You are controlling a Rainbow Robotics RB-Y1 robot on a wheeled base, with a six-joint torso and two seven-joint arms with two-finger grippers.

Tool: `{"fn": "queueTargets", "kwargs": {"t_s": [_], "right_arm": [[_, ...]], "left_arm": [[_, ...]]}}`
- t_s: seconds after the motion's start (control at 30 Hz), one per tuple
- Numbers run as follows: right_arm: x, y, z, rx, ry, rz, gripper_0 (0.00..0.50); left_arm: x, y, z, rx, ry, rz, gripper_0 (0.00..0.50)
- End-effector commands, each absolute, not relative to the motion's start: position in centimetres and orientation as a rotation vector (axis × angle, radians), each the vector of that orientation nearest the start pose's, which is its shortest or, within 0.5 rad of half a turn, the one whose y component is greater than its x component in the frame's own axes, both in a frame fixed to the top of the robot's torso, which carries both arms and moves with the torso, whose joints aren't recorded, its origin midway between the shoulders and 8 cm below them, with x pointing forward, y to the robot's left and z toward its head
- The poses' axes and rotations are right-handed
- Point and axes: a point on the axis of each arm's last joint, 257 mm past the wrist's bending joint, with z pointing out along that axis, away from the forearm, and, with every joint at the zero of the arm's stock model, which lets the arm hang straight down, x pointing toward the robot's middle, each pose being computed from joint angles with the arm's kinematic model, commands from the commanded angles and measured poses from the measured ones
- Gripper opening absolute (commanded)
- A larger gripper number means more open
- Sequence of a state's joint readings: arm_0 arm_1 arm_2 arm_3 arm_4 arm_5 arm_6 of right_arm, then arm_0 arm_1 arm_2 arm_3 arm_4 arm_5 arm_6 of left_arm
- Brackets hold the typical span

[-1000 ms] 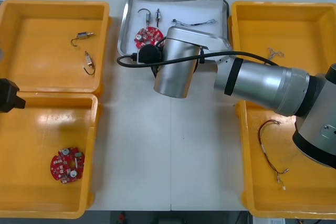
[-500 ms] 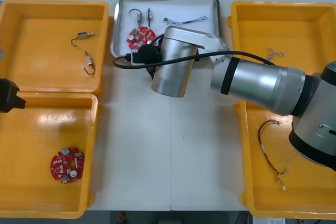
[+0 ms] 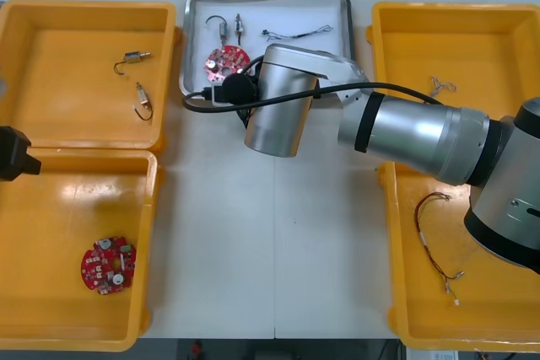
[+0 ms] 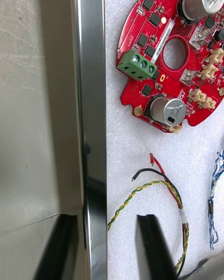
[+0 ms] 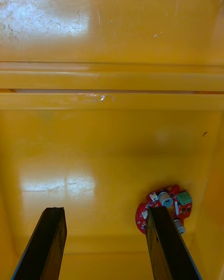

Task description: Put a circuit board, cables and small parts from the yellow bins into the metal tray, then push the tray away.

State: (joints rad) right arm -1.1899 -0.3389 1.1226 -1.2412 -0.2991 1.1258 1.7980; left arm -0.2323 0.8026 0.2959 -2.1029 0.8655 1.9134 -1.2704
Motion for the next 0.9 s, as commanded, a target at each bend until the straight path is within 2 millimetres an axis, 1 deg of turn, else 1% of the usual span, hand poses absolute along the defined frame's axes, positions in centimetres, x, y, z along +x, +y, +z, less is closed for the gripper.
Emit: {"fn": "queueTargets", "kwargs": {"t_s": [0.03,0.2,0.33,0.4,0.47,0.57,0.63,0.7,0.73,0.77,0.83,0.9], "right_arm": [[61.4,3.1,-15.2,-1.642,1.541,-0.808,0.500],[60.9,3.3,-14.3,-1.629,1.554,-0.801,0.500],[59.3,3.6,-13.9,-1.623,1.617,-0.749,0.500],[58.0,3.9,-13.6,-1.623,1.654,-0.709,0.500],[57.2,3.7,-13.2,-1.622,1.673,-0.706,0.500],[55.7,3.3,-12.9,-1.614,1.718,-0.689,0.500],[54.7,3.0,-12.9,-1.610,1.747,-0.674,0.500],[53.3,2.5,-13.0,-1.611,1.784,-0.665,0.500],[53.0,2.3,-12.9,-1.611,1.794,-0.664,0.500],[52.1,2.0,-13.0,-1.609,1.823,-0.651,0.500],[51.2,1.4,-12.9,-1.592,1.872,-0.632,0.500],[49.9,0.4,-12.8,-1.572,1.956,-0.615,0.500]], "left_arm": [[38.3,39.6,-14.5,0.006,2.671,0.087,0.500],[38.3,39.6,-14.5,0.006,2.671,0.087,0.500],[38.3,39.6,-14.5,0.006,2.671,0.087,0.500],[38.3,39.6,-14.5,0.006,2.671,0.087,0.500],[38.3,39.6,-14.5,0.006,2.671,0.087,0.500],[38.3,39.6,-14.5,0.006,2.671,0.087,0.500],[38.3,39.6,-14.5,0.006,2.671,0.087,0.500],[38.3,39.6,-14.5,0.006,2.671,0.087,0.500],[38.3,39.6,-14.5,0.006,2.671,0.087,0.500],[38.3,39.6,-14.5,0.006,2.671,0.087,0.500],[38.3,39.6,-14.5,0.006,2.671,0.087,0.500],[38.3,39.6,-14.5,0.006,2.671,0.087,0.500]]}}
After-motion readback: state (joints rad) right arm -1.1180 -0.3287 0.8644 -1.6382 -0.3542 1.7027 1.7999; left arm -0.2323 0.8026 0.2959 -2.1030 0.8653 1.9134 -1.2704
